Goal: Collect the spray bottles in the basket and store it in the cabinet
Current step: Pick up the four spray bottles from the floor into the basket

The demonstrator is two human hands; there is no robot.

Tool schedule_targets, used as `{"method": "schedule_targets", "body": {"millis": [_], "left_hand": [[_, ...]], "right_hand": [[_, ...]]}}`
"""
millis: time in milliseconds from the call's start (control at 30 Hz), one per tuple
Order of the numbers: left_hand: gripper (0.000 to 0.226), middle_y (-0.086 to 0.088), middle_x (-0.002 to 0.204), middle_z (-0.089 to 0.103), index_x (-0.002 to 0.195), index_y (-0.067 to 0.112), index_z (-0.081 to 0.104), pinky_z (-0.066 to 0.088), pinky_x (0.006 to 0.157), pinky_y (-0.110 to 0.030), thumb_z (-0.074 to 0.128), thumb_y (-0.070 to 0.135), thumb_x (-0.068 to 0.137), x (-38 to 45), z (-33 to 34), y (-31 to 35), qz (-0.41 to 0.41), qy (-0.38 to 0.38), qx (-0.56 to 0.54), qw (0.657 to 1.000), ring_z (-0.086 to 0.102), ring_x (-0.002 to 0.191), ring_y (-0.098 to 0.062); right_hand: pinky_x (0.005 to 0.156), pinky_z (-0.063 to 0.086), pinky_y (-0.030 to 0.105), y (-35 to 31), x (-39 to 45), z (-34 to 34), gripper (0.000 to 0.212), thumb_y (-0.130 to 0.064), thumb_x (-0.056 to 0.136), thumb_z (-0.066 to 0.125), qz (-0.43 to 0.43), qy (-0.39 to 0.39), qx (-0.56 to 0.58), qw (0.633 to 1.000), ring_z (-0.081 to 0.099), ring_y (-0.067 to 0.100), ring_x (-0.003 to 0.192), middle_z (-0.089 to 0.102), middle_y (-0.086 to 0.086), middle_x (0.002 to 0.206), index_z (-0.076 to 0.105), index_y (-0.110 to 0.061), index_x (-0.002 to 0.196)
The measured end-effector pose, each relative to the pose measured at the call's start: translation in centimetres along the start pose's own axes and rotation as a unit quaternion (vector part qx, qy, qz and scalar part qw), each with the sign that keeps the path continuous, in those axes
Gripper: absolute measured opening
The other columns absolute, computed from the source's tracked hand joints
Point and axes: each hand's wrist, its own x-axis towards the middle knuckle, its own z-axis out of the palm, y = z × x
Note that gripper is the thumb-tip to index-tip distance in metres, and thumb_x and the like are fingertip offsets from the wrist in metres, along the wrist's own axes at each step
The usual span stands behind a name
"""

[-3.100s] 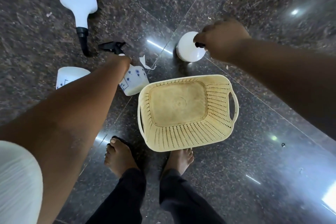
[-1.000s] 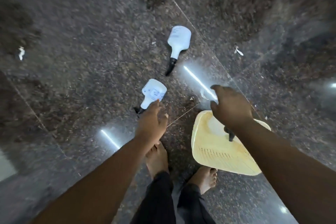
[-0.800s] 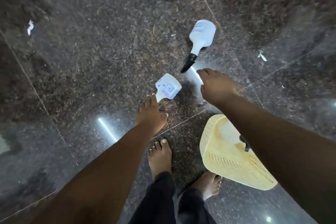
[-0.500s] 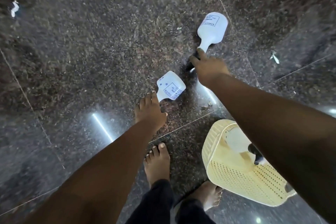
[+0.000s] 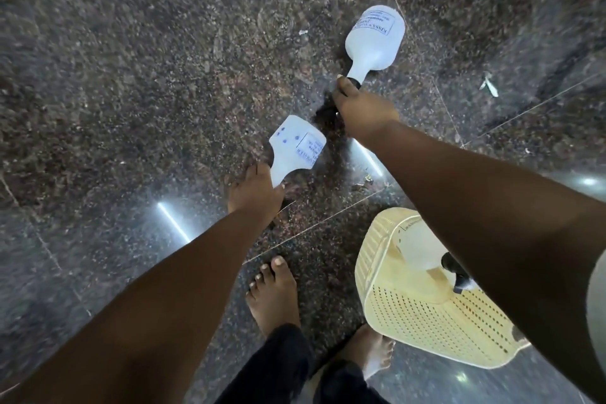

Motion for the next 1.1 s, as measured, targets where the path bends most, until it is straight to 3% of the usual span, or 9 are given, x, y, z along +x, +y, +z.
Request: {"method": "schedule_targets", "body": {"millis": [167,233,333,500,633,733,867,967,1100], "left_hand": [[0.049,-0.016,0.126,0.055,0.132,0.006,0.041,0.048,0.083,-0.043,0.046,0.037,0.095,-4.5,-2.0,1.9,0.007,0.032,-0.022,0.999,0.061,0.105,-0.035],[0.053,-0.017,0.128,0.055,0.136,0.005,0.039,0.049,0.085,-0.044,0.045,0.038,0.095,-7.2,-3.5,3.0,0.006,0.028,-0.011,1.0,0.06,0.109,-0.036],[0.051,-0.016,0.124,0.057,0.136,0.008,0.04,0.049,0.085,-0.043,0.046,0.037,0.094,-13.1,-6.5,5.0,0.018,0.016,-0.028,0.999,0.059,0.108,-0.034],[0.042,-0.011,0.115,0.06,0.122,0.008,0.046,0.049,0.082,-0.037,0.043,0.04,0.095,-23.7,-11.0,9.1,0.05,-0.024,0.03,0.998,0.062,0.101,-0.029],[0.039,-0.008,0.114,0.06,0.122,0.01,0.049,0.049,0.078,-0.033,0.044,0.036,0.093,-29.0,-12.4,12.4,0.061,-0.08,0.069,0.993,0.063,0.103,-0.026],[0.036,-0.008,0.112,0.063,0.118,0.011,0.053,0.049,0.077,-0.032,0.045,0.031,0.09,-30.2,-12.1,14.7,0.039,-0.169,0.093,0.98,0.062,0.102,-0.027],[0.031,-0.013,0.125,0.058,0.117,0.003,0.056,0.045,0.092,-0.033,0.042,0.021,0.095,-29.6,-11.0,18.9,0.005,-0.246,0.146,0.958,0.056,0.115,-0.029],[0.027,-0.01,0.088,0.054,0.071,0.006,0.046,0.044,0.078,-0.035,0.04,0.016,0.096,-27.4,-8.4,21.0,-0.056,-0.307,0.069,0.948,0.051,0.076,-0.025],[0.023,-0.008,0.053,0.041,0.073,0.004,0.048,0.028,0.05,-0.024,0.04,0.016,0.091,-24.4,-4.8,22.1,-0.134,-0.334,0.034,0.932,0.033,0.044,-0.018]], "right_hand": [[0.072,0.046,0.044,0.8,-5.2,-3.5,0.052,-0.001,0.094,0.038,0.072,0.064,0.114,0.989,0.061,0.038,0.101,0.032,0.007,0.154,0.028,-0.012,0.144],[0.074,0.046,0.043,1.4,-8.3,-5.3,0.037,-0.011,0.097,0.039,0.168,0.101,0.205,0.959,0.063,0.041,0.098,0.055,0.013,0.133,0.038,-0.014,0.134],[0.069,0.036,0.039,3.0,-15.1,-7.2,0.03,-0.024,0.1,0.036,0.24,0.107,0.298,0.918,0.061,0.041,0.098,0.063,0.018,0.115,0.044,-0.014,0.127],[0.05,0.037,0.025,4.8,-30.6,-10.0,0.026,-0.029,0.099,0.041,0.285,0.154,0.413,0.851,0.062,0.021,0.059,0.064,-0.002,0.075,0.052,-0.03,0.122],[0.065,0.039,0.027,5.6,-41.4,-10.2,0.037,-0.023,0.094,0.052,0.329,0.204,0.459,0.799,0.064,0.024,0.08,0.07,0.001,0.096,0.055,-0.029,0.131],[0.065,0.035,0.025,5.3,-46.9,-8.7,0.04,-0.019,0.092,0.057,0.355,0.224,0.475,0.773,0.058,0.017,0.071,0.068,-0.003,0.088,0.058,-0.027,0.131],[0.071,0.037,0.023,3.8,-50.1,-5.0,0.04,-0.021,0.092,0.059,0.405,0.209,0.504,0.733,0.067,0.028,0.098,0.071,0.005,0.116,0.057,-0.029,0.131],[0.069,0.041,0.023,2.6,-49.8,-1.0,0.041,-0.026,0.093,0.056,0.415,0.167,0.506,0.738,0.067,0.025,0.102,0.069,-0.001,0.121,0.055,-0.035,0.133],[0.065,0.046,0.027,1.1,-47.3,4.0,0.037,-0.03,0.094,0.052,0.405,0.115,0.536,0.732,0.068,0.025,0.092,0.071,-0.001,0.112,0.054,-0.038,0.13]]}}
